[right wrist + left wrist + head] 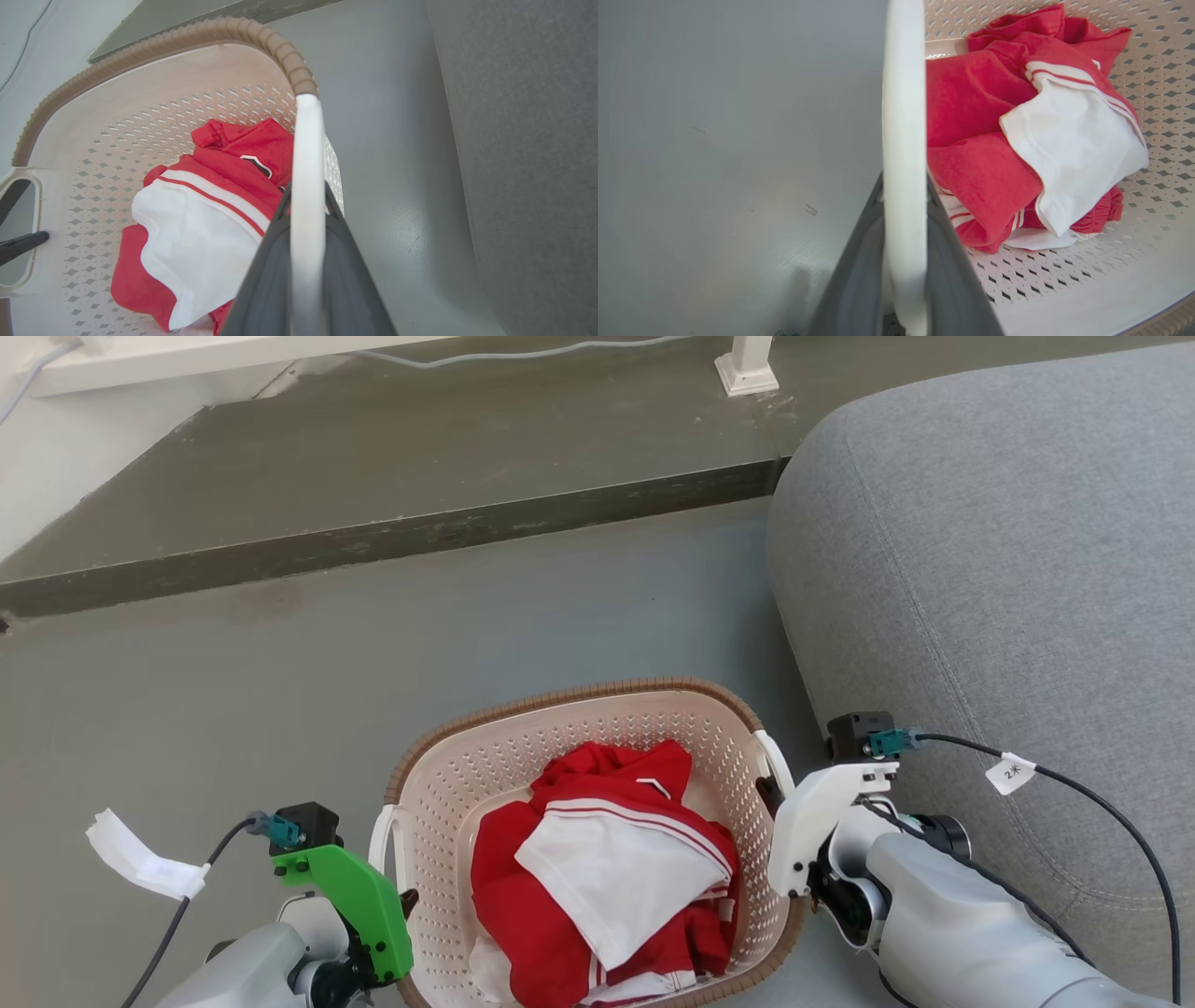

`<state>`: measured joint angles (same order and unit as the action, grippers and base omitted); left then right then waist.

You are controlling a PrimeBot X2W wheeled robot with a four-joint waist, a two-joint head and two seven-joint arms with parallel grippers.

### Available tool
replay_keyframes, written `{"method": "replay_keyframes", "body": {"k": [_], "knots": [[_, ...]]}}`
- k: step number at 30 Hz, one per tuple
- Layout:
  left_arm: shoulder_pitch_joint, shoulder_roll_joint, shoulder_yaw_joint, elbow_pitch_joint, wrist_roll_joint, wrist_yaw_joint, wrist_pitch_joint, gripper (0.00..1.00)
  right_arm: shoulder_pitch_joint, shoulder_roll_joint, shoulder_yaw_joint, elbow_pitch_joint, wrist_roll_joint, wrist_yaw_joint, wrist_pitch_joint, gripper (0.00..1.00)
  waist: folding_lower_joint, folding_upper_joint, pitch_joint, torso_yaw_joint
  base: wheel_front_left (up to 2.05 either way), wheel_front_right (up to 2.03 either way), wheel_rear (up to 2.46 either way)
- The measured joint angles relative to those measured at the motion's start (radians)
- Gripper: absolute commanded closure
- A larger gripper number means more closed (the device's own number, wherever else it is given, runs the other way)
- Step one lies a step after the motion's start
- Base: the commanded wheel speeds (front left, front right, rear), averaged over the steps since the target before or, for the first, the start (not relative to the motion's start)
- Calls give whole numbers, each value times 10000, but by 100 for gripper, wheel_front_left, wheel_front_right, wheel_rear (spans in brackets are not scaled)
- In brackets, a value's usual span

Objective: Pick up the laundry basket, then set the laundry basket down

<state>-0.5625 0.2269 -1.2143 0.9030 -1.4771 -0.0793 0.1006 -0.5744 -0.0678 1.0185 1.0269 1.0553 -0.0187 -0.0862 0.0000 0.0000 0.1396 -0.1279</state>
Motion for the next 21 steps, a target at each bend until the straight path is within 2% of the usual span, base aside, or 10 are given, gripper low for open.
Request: {"method": "replay_keyframes", "body": {"k": [21], "knots": [[-20,-219,33,439,-59,-98,13,100,-115,6,334,130,236,90,36,100,0,0,31,8,0,0,0]]}}
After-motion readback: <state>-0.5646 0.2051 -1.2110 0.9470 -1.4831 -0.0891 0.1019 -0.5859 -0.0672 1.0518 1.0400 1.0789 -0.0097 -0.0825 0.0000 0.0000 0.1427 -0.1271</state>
